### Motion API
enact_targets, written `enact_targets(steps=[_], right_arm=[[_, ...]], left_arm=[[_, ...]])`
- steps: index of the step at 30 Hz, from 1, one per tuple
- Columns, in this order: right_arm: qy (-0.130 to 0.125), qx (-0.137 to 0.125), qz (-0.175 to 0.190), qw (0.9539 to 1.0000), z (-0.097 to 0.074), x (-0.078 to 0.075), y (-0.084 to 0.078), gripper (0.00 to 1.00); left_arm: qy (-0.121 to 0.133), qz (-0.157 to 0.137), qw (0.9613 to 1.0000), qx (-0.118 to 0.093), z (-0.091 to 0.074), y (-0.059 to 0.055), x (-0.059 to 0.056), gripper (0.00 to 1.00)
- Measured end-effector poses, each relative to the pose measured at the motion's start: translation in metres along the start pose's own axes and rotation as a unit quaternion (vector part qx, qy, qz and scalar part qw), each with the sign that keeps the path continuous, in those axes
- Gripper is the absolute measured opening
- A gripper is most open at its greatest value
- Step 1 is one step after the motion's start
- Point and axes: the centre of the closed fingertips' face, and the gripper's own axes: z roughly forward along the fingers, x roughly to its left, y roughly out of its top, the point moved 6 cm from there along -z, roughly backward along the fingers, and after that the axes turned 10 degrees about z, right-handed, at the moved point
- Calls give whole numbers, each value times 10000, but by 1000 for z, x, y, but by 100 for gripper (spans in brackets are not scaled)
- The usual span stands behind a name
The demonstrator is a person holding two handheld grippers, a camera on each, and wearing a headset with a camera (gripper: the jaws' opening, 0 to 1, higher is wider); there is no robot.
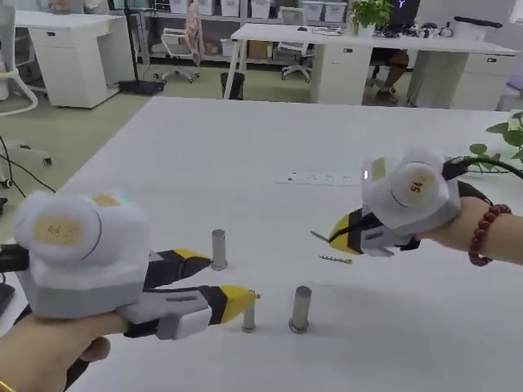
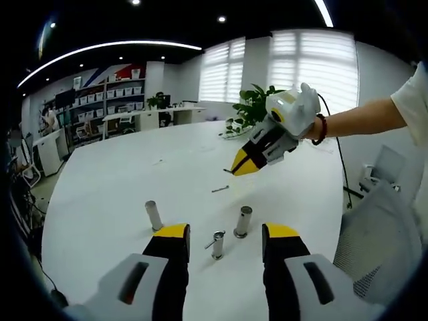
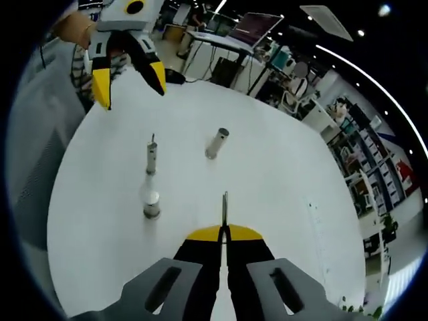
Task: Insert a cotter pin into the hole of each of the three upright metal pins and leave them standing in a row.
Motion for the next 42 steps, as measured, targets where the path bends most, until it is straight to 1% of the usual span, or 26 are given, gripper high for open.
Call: enact_targets(steps=[1, 7, 9, 10, 12, 14, 17, 18, 22, 24, 26, 31, 33, 34, 37, 40, 42], right_arm=[[-24, -5, -137, 9999, -2, 3, 3, 2], [-50, -256, -396, 9989, -13, 17, 17, 2], [-47, -324, -512, 9982, -15, 23, 21, 2], [-28, -345, -566, 9978, -16, 27, 23, 2], [-38, -393, -622, 9973, -17, 31, 26, 2], [-37, -427, -699, 9966, -18, 35, 28, 2], [-35, -480, -803, 9956, -19, 41, 32, 2], [-33, -498, -831, 9953, -20, 43, 33, 2], [8, -553, -962, 9938, -20, 51, 37, 2], [-5, -589, -997, 9933, -21, 54, 38, 2], [-10, -606, -1032, 9928, -21, 57, 39, 2], [-26, -650, -1200, 9906, -23, 62, 43, 2], [-53, -661, -1270, 9897, -24, 64, 45, 2], [-62, -659, -1319, 9891, -24, 65, 46, 2], [-68, -685, -1361, 9883, -25, 67, 48, 2], [-80, -703, -1448, 9869, -25, 69, 50, 2], [-77, -726, -1463, 9866, -26, 70, 51, 2]], left_arm=[[-29, -26, 10000, -19, 1, 2, 0, 41], [-180, -171, 9996, -153, 11, 15, -5, 35], [-233, -257, 9992, -198, 15, 19, -6, 33], [-288, -379, 9986, -229, 18, 21, -7, 32], [-312, -501, 9979, -259, 22, 24, -7, 30], [-333, -553, 9975, -286, 25, 26, -8, 28], [-389, -737, 9961, -283, 30, 25, -10, 28], [-434, -843, 9951, -272, 32, 25, -11, 28], [-463, -1024, 9933, -271, 35, 23, -12, 26], [-484, -1209, 9910, -307, 35, 23, -13, 24], [-527, -1348, 9890, -290, 35, 23, -14, 23], [-568, -1432, 9875, -326, 34, 24, -17, 19], [-641, -1522, 9857, -345, 35, 25, -20, 17], [-712, -1638, 9832, -365, 35, 26, -22, 16], [-734, -1681, 9823, -369, 35, 27, -24, 14], [-766, -1786, 9801, -402, 35, 29, -26, 12], [-771, -1808, 9797, -406, 35, 29, -26, 11]])
